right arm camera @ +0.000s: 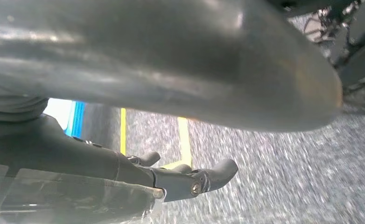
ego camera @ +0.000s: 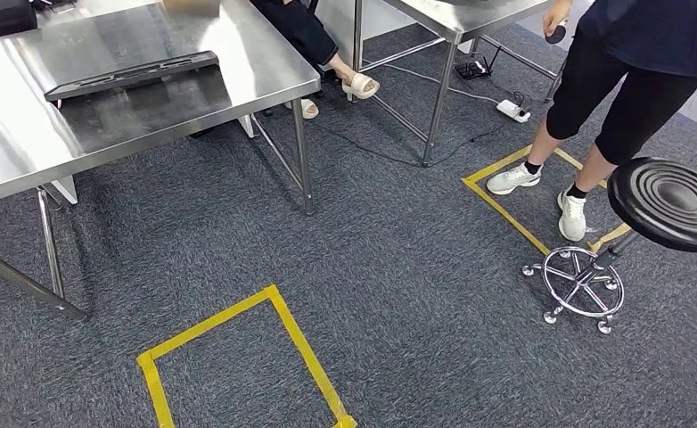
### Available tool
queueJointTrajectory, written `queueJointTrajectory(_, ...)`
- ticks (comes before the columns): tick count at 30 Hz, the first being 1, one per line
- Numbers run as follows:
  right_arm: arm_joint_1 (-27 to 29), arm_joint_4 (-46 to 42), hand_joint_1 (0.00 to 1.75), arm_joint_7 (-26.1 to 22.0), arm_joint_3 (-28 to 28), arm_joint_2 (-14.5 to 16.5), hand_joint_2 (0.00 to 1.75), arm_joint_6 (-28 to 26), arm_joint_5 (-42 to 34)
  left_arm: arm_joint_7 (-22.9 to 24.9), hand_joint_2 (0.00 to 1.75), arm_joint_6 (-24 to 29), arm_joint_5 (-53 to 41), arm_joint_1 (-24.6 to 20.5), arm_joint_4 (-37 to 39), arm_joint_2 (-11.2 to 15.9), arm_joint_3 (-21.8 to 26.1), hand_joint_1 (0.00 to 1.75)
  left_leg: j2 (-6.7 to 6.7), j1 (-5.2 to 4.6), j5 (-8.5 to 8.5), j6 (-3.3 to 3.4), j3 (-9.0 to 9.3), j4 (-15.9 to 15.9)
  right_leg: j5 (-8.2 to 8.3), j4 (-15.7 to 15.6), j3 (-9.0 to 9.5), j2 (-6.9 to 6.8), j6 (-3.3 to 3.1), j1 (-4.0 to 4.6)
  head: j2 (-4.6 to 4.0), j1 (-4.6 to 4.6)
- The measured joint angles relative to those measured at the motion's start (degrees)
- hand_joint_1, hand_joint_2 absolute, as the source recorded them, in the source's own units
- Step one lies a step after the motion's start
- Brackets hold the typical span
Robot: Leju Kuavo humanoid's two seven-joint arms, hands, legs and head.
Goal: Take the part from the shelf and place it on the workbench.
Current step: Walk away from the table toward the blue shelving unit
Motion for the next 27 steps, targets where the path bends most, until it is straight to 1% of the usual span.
queueJointTrajectory(1,0.1,0.0,0.00,0.0,0.0,0.0,0.00,0.0,0.0,0.0,0.00,0.0,0.0,-0.1,0.0,0.0,0.0,0.00,0.64,-0.01,0.19,0.38,0.04,-0.2,-0.12,0.3,-0.40,-0.49,0.26,-0.11,-0.01,0.00)
queueJointTrajectory(2,0.2,0.0,0.00,0.0,0.0,0.0,0.00,0.0,0.0,0.0,0.00,0.0,-0.1,-0.1,0.0,0.0,0.0,0.00,1.32,0.06,0.39,0.78,0.06,-0.4,-0.78,1.5,-1.12,-1.67,0.37,-0.13,-0.01,0.14)
queueJointTrajectory(3,0.2,0.0,0.00,0.0,0.0,0.0,0.00,0.0,0.0,0.0,0.00,0.0,-0.1,-0.1,0.0,0.0,0.0,0.00,2.08,0.14,0.54,1.10,0.07,-0.6,-2.04,3.9,-2.28,-3.22,0.34,-0.14,-0.01,0.30)
queueJointTrajectory(4,0.1,0.0,0.00,0.0,0.0,0.0,0.00,0.0,0.0,0.0,0.00,0.0,-0.1,0.0,0.0,0.0,0.0,0.00,2.89,0.11,0.58,1.27,0.03,-0.7,-3.74,7.4,-4.01,-4.82,0.24,-0.20,-0.01,0.43)
queueJointTrajectory(5,0.0,0.0,0.00,0.0,0.0,0.0,0.00,0.0,0.0,0.0,0.00,0.0,-0.1,0.1,0.0,0.0,0.0,0.00,3.73,0.06,0.57,1.38,-0.06,-0.6,-5.50,11.5,-5.99,-5.69,0.21,-0.26,0.00,0.57)
queueJointTrajectory(6,-0.1,0.0,0.00,0.0,0.0,0.0,0.00,0.0,0.0,0.0,0.00,0.0,-0.1,0.1,0.0,0.0,0.0,0.00,4.57,0.01,0.55,1.39,-0.12,-0.6,-6.73,14.9,-7.65,-6.04,0.35,-0.39,0.00,0.58)
queueJointTrajectory(7,0.0,0.0,0.00,0.0,0.0,0.0,0.00,0.0,0.0,0.0,0.00,0.0,-0.1,0.1,0.0,-0.1,0.0,0.00,5.36,-0.01,0.53,1.38,-0.16,-0.6,-7.12,16.7,-8.42,-6.20,0.69,-0.54,-0.01,0.58)
queueJointTrajectory(8,0.0,0.0,0.00,0.0,0.0,0.0,0.00,0.0,0.0,0.0,0.00,0.0,-0.1,0.1,0.0,-0.1,0.0,0.00,6.07,0.02,0.49,1.33,-0.13,-0.6,-6.58,16.1,-7.95,-6.37,1.24,-0.69,-0.01,0.60)
queueJointTrajectory(9,0.1,0.0,0.00,0.0,0.0,0.0,0.00,0.0,0.0,0.0,0.00,0.0,-0.1,0.1,0.0,-0.2,0.0,0.00,6.72,0.07,0.42,1.21,-0.03,-0.6,-5.31,13.2,-6.30,-6.74,1.88,-0.86,0.00,0.58)
queueJointTrajectory(10,0.1,0.0,0.00,0.0,0.0,-0.1,0.00,0.0,0.0,0.0,0.00,0.0,-0.1,0.1,0.0,-0.2,0.0,0.00,7.35,0.06,0.31,1.00,0.14,-0.6,-3.73,8.8,-3.80,-7.86,2.48,-0.99,-0.01,0.63)
queueJointTrajectory(11,0.1,0.0,0.00,0.0,0.0,-0.1,0.00,0.0,0.0,0.0,0.00,0.0,-0.1,0.1,0.0,-0.3,-0.1,0.00,7.96,-0.05,0.11,0.66,0.34,-0.5,-2.36,4.8,-1.62,-9.13,2.71,-0.98,0.00,0.67)
queueJointTrajectory(12,0.0,0.0,0.00,0.0,0.0,-0.1,0.00,0.0,0.0,0.0,0.00,0.0,-0.1,0.1,0.0,-0.3,-0.1,0.00,8.49,-0.18,-0.09,0.28,0.53,-0.5,-1.42,1.9,-0.04,-10.06,2.51,-0.93,0.00,0.63)
queueJointTrajectory(13,-0.1,0.0,0.00,0.0,0.0,-0.1,0.00,0.0,0.0,0.0,0.00,0.0,-0.1,0.1,0.0,-0.2,-0.1,0.00,9.01,-0.31,-0.26,-0.12,0.75,-0.5,-0.96,0.5,0.60,-10.65,2.04,-0.80,-0.01,0.59)
queueJointTrajectory(14,-0.1,0.0,0.00,0.0,0.0,-0.1,0.00,0.0,0.0,0.0,0.00,0.0,-0.1,0.0,0.0,-0.2,-0.1,0.00,9.55,-0.33,-0.37,-0.49,0.98,-0.5,-0.88,0.5,0.44,-10.32,1.39,-0.61,-0.01,0.52)
queueJointTrajectory(15,0.0,0.0,0.00,0.0,0.0,-0.1,0.00,0.0,0.0,0.0,0.00,0.0,-0.1,-0.1,0.0,-0.2,-0.1,0.00,10.05,-0.24,-0.43,-0.85,1.22,-0.6,-0.83,0.4,0.30,-9.63,0.77,-0.53,-0.01,0.45)
queueJointTrajectory(16,0.1,0.0,0.00,0.0,0.0,-0.1,0.00,0.0,0.0,0.0,0.00,0.0,-0.1,-0.2,-0.1,-0.2,-0.1,0.00,9.99,-0.04,-0.65,-1.22,1.40,-0.6,-0.73,0.4,0.27,-9.06,0.27,-0.65,-0.01,0.41)
queueJointTrajectory(17,0.1,0.0,0.00,0.0,0.0,-0.1,0.00,0.0,0.0,0.0,0.00,0.0,-0.1,-0.3,-0.1,-0.3,-0.1,0.00,9.03,0.14,-1.41,-1.51,1.24,0.2,-0.60,0.3,0.39,-8.48,-0.21,-0.77,-0.01,0.36)
queueJointTrajectory(18,0.1,0.0,0.00,0.0,0.0,-0.1,0.00,0.0,0.0,0.0,0.00,0.0,-0.1,-0.4,-0.1,-0.3,-0.1,0.00,7.50,0.27,-2.83,-1.71,0.56,2.0,-0.43,0.1,0.52,-7.93,-0.66,-0.94,-0.01,0.25)
queueJointTrajectory(19,0.1,0.0,0.00,0.0,0.0,-0.1,0.00,0.0,0.0,0.0,0.00,0.0,-0.1,-0.4,-0.1,-0.3,-0.2,0.00,5.65,0.36,-4.81,-1.79,-0.78,5.1,-0.30,0.1,0.61,-7.38,-1.02,-1.02,-0.01,0.14)
queueJointTrajectory(20,0.1,0.0,0.00,0.0,0.0,-0.1,0.00,0.0,-0.1,0.1,0.00,0.0,-0.2,-0.3,-0.1,-0.3,-0.3,0.00,4.21,0.35,-6.99,-1.77,-2.65,9.2,-0.24,0.1,0.52,-6.76,-1.25,-0.84,0.00,0.06)
queueJointTrajectory(21,0.1,0.0,0.00,0.0,0.0,-0.1,0.00,0.0,-0.1,0.3,0.00,-0.1,-0.2,-0.3,-0.1,-0.3,-0.3,0.00,3.53,0.34,-8.59,-1.73,-4.51,13.0,-0.22,0.1,0.46,-6.07,-1.41,-0.66,0.00,0.02)
queueJointTrajectory(22,0.1,0.0,0.00,0.0,0.0,-0.1,0.00,0.0,-0.3,0.5,0.00,-0.1,-0.2,-0.2,-0.1,-0.2,-0.4,0.00,3.24,0.33,-9.14,-1.66,-5.86,15.6,-0.21,0.1,0.45,-5.30,-1.48,-0.48,0.00,0.02)
queueJointTrajectory(23,0.2,0.0,0.00,0.0,0.0,0.0,0.00,0.0,-0.5,0.7,0.00,-0.2,-0.2,-0.2,-0.1,-0.2,-0.5,0.00,3.11,0.32,-8.46,-1.53,-6.28,16.0,-0.21,0.2,0.50,-4.50,-1.48,-0.35,-0.01,0.02)
queueJointTrajectory(24,0.2,0.0,0.00,0.0,0.0,0.0,0.00,-0.1,-0.8,0.7,0.00,-0.2,-0.2,-0.1,-0.1,-0.2,-0.5,0.00,2.94,0.32,-6.69,-1.34,-5.66,14.1,-0.22,0.2,0.62,-3.71,-1.47,-0.28,-0.01,0.02)
queueJointTrajectory(25,0.2,0.0,0.00,-0.1,0.0,0.0,0.00,-0.2,-1.2,0.7,0.00,-0.3,-0.2,-0.1,-0.1,-0.3,-0.5,0.00,2.23,0.33,-4.27,-1.09,-4.22,10.6,-0.23,0.3,0.73,-2.91,-1.45,-0.26,-0.01,0.01)
queueJointTrajectory(26,0.2,0.0,0.00,-0.3,-0.1,0.0,0.00,-0.3,-1.7,0.7,0.00,-0.3,-0.2,-0.1,-0.1,-0.2,-0.6,0.00,0.65,0.36,-2.26,-0.78,-2.62,6.7,-0.25,0.4,0.71,-2.16,-1.40,-0.17,-0.01,0.02)
queueJointTrajectory(27,0.1,0.0,0.00,-0.6,-0.3,0.1,0.00,-0.4,-2.3,0.7,0.00,-0.3,-0.2,-0.1,0.0,-0.2,-0.6,0.00,-0.69,0.39,-0.90,-0.58,-1.39,3.5,-0.26,0.5,0.57,-1.44,-1.28,-0.04,-0.01,0.05)
